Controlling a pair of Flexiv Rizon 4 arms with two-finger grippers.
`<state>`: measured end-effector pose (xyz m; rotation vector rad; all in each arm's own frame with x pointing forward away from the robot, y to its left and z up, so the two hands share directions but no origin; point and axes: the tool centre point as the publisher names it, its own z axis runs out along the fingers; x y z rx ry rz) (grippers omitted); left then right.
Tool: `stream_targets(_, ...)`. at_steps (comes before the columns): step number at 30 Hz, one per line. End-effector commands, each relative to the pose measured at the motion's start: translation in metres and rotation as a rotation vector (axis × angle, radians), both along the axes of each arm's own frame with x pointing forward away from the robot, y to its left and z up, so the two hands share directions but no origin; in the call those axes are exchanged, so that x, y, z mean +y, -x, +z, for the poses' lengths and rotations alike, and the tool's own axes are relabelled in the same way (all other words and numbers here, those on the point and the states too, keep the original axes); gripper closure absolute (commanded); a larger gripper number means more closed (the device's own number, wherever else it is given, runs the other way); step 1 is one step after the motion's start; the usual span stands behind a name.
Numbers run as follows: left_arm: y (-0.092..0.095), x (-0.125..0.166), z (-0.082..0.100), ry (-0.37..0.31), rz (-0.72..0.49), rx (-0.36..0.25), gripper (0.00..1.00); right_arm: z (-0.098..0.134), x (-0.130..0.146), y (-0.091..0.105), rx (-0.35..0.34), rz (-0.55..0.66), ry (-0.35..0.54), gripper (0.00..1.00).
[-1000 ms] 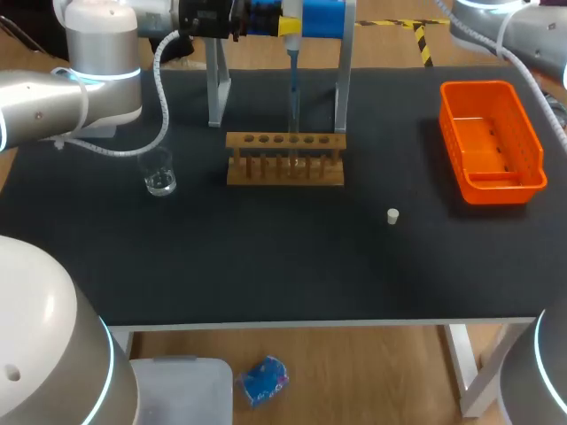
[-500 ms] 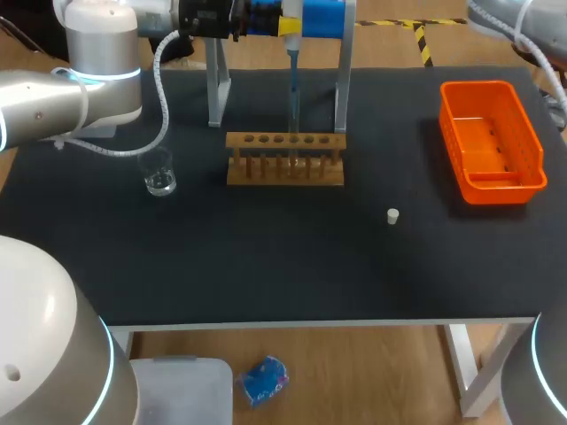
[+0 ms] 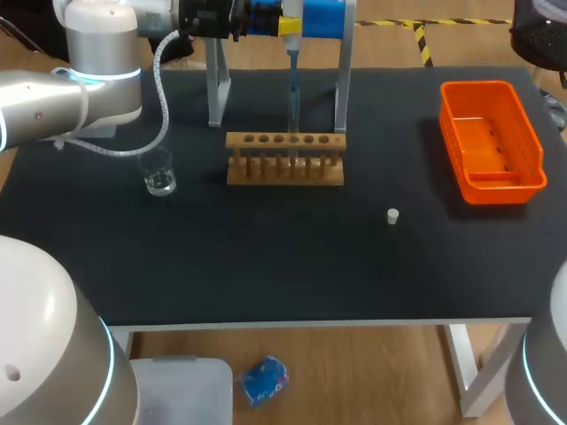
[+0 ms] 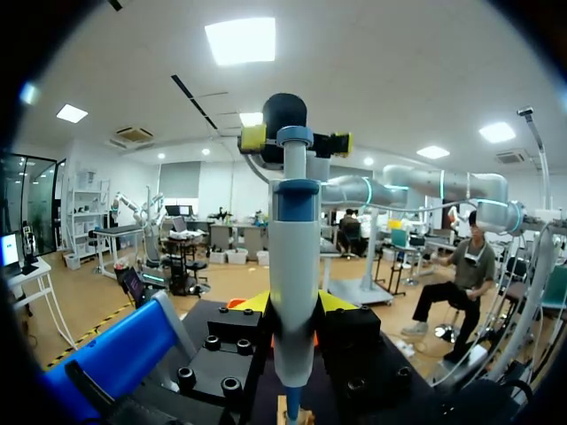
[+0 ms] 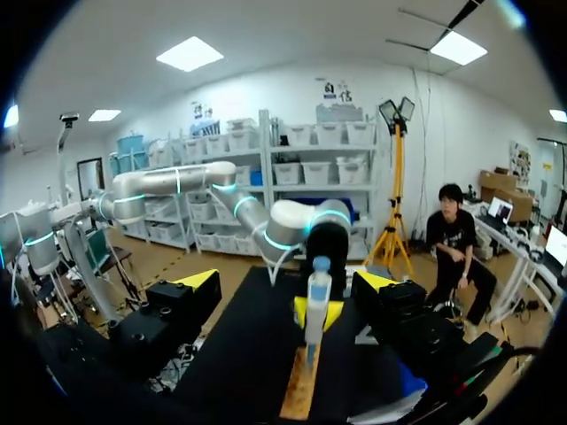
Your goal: Invert the test tube, pick up the pipette, mount the tip to pipette, aspirate from beaker and dispense into the tube, eject the tip, return the pipette, and cap with the stopper.
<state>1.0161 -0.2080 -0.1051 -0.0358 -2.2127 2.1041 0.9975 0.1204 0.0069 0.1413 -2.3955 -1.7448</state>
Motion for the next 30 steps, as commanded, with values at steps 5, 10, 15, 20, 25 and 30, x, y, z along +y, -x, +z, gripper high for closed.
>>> stream_targets(5,0.0,0.0,0.001,-0.003,0.002,0.0,1.0,-0.037,-0.028,0.034,-0.034,-0.139,0.16,0.0)
stream_targets(10,0.0,0.0,0.001,-0.003,0.002,0.0,1.0,-0.072,-0.03,0.045,-0.045,-0.147,0.234,0.0)
stream_targets(15,0.0,0.0,0.001,-0.003,0.002,0.0,1.0,-0.105,-0.036,0.053,-0.073,-0.161,0.248,0.0)
stream_targets(20,0.0,0.0,0.001,-0.003,0.002,0.0,1.0,-0.14,-0.045,0.057,-0.034,-0.146,0.259,0.0)
stream_targets(25,0.0,0.0,0.001,-0.003,0.002,0.0,1.0,-0.14,-0.045,0.057,-0.034,-0.146,0.259,0.0)
stream_targets(30,0.0,0.0,0.001,-0.003,0.002,0.0,1.0,-0.14,-0.045,0.057,-0.034,-0.146,0.259,0.0)
